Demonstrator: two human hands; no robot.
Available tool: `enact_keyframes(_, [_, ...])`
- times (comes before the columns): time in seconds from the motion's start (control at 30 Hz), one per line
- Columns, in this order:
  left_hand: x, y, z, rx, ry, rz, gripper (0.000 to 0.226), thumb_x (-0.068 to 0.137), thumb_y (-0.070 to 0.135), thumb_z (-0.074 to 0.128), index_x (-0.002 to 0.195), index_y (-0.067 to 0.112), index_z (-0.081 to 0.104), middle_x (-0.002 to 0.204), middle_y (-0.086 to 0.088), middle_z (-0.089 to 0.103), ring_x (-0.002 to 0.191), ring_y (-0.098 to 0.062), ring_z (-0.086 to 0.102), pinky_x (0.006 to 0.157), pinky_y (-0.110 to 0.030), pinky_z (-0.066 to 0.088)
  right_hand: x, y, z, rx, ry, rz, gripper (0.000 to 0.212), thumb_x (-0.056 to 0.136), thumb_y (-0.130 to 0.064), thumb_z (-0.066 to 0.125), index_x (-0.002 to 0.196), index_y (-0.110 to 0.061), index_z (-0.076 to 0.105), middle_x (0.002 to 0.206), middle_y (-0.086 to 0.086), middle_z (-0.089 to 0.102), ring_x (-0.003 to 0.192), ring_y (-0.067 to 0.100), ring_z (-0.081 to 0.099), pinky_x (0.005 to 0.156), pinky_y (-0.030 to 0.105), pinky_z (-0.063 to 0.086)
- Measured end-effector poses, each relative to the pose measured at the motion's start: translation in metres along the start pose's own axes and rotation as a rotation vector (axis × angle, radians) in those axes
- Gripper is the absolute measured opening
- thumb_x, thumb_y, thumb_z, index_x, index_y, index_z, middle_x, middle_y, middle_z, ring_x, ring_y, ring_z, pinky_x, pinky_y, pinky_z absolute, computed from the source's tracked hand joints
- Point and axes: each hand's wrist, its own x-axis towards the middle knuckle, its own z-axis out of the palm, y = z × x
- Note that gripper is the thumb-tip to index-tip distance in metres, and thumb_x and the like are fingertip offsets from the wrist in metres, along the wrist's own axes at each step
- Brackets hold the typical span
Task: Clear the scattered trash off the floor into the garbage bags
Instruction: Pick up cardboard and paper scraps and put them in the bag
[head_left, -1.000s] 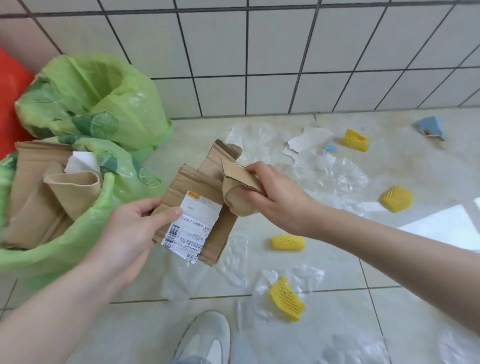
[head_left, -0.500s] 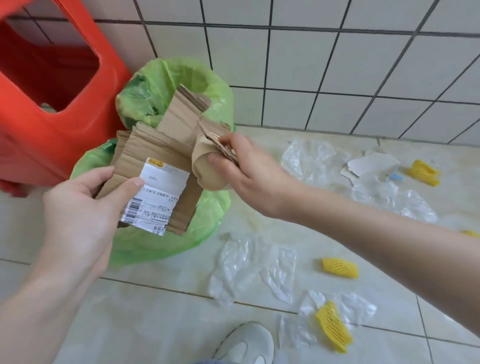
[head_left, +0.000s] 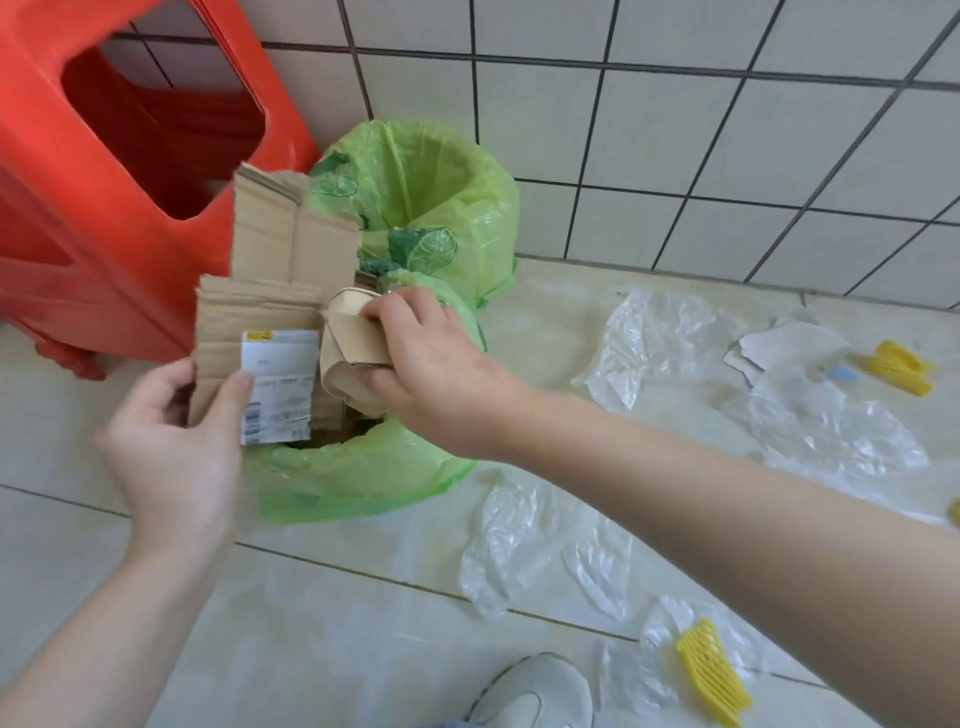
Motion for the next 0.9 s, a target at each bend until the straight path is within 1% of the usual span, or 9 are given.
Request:
enact_keyframes(0.07, [0.002, -0.009, 0.004, 0.043, -0.034, -0.012, 0.024, 0.081, 0.014, 0.072, 0.103, 0.017, 0.064, 0.102, -0.010, 0.070, 0.087, -0.015, 0.066, 0.084, -0.034, 0.054, 0.006, 0.001, 0.005, -0.110, 0.026, -0.038, 0.050, 0.093, -0.042, 0.049, 0.130, -0.009, 0.038, 0.138, 0.013, 0.033, 0.118, 0.033, 0.034, 0.103, 0.042, 0.031])
enact_keyframes(0.2, [0.012, -0.018, 0.008, 0.232, -0.178, 0.024, 0.033, 0.077, 0.012, 0.075, 0.087, 0.033, 0.052, 0.093, -0.005, 0.067, 0.082, -0.019, 0.066, 0.076, -0.041, 0.054, 0.020, 0.011, 0.014, -0.449, 0.059, -0.167, 0.054, 0.088, -0.036, 0.059, 0.131, -0.010, 0.040, 0.141, 0.019, 0.034, 0.129, 0.039, 0.031, 0.111, 0.047, 0.025])
enact_keyframes(0.37, [0.024, -0.015, 0.013, 0.511, -0.279, 0.139, 0.038, 0.073, 0.011, 0.078, 0.092, 0.015, 0.046, 0.089, -0.002, 0.056, 0.083, -0.026, 0.054, 0.070, -0.036, 0.042, 0.027, 0.018, 0.025, -0.691, 0.044, -0.290, 0.054, 0.085, -0.024, 0.060, 0.133, -0.006, 0.041, 0.146, 0.022, 0.032, 0.140, 0.038, 0.022, 0.118, 0.048, 0.012])
enact_keyframes(0.5, [0.025, -0.007, 0.016, 0.648, -0.382, 0.198, 0.030, 0.076, 0.022, 0.075, 0.078, 0.008, 0.049, 0.069, -0.004, 0.056, 0.068, -0.028, 0.051, 0.059, -0.038, 0.040, 0.026, 0.020, 0.030, -0.713, -0.031, -0.298, 0.070, 0.091, -0.043, 0.050, 0.144, -0.004, 0.026, 0.156, 0.019, 0.014, 0.147, 0.035, 0.000, 0.118, 0.052, 0.000])
enact_keyframes(0.57, [0.024, -0.003, 0.015, 0.650, -0.426, 0.175, 0.030, 0.079, 0.029, 0.071, 0.075, 0.008, 0.051, 0.067, -0.004, 0.056, 0.064, -0.025, 0.050, 0.055, -0.036, 0.038, 0.023, 0.018, 0.025, -0.647, -0.046, -0.272, 0.084, 0.088, -0.054, 0.051, 0.147, -0.004, 0.019, 0.158, 0.017, 0.010, 0.147, 0.036, -0.005, 0.119, 0.051, 0.000])
enact_keyframes(0.63, [0.024, 0.002, 0.012, 0.631, -0.453, 0.134, 0.030, 0.085, 0.034, 0.065, 0.074, 0.009, 0.052, 0.067, -0.004, 0.055, 0.060, -0.020, 0.045, 0.051, -0.033, 0.032, 0.022, 0.016, 0.017, -0.556, -0.016, -0.248, 0.083, 0.089, -0.053, 0.051, 0.148, -0.005, 0.018, 0.157, 0.016, 0.012, 0.146, 0.037, -0.005, 0.119, 0.048, 0.003])
enact_keyframes(0.7, [0.024, 0.008, 0.010, 0.582, -0.463, 0.075, 0.025, 0.089, 0.039, 0.059, 0.084, 0.014, 0.058, 0.078, 0.000, 0.059, 0.068, -0.019, 0.048, 0.057, -0.033, 0.034, 0.021, 0.016, 0.010, -0.528, 0.073, -0.220, 0.075, 0.090, -0.043, 0.052, 0.148, -0.008, 0.019, 0.155, 0.014, 0.019, 0.145, 0.038, 0.001, 0.119, 0.047, 0.005])
enact_keyframes(0.77, [0.027, 0.011, 0.010, 0.510, -0.434, 0.055, 0.026, 0.091, 0.039, 0.057, 0.105, 0.018, 0.059, 0.099, 0.006, 0.059, 0.092, -0.017, 0.052, 0.075, -0.033, 0.036, 0.021, 0.018, 0.007, -0.485, 0.133, -0.141, 0.073, 0.088, -0.036, 0.054, 0.147, -0.012, 0.020, 0.152, 0.010, 0.024, 0.142, 0.039, 0.009, 0.118, 0.048, 0.009])
enact_keyframes(0.9, [0.033, 0.009, 0.016, 0.530, -0.408, 0.107, 0.043, 0.089, 0.038, 0.061, 0.126, 0.020, 0.050, 0.117, 0.004, 0.059, 0.115, -0.022, 0.050, 0.092, -0.037, 0.040, 0.021, 0.020, 0.009, -0.523, 0.075, -0.041, 0.071, 0.082, -0.053, 0.058, 0.137, -0.015, 0.035, 0.134, 0.008, 0.042, 0.124, 0.036, 0.032, 0.102, 0.044, 0.028])
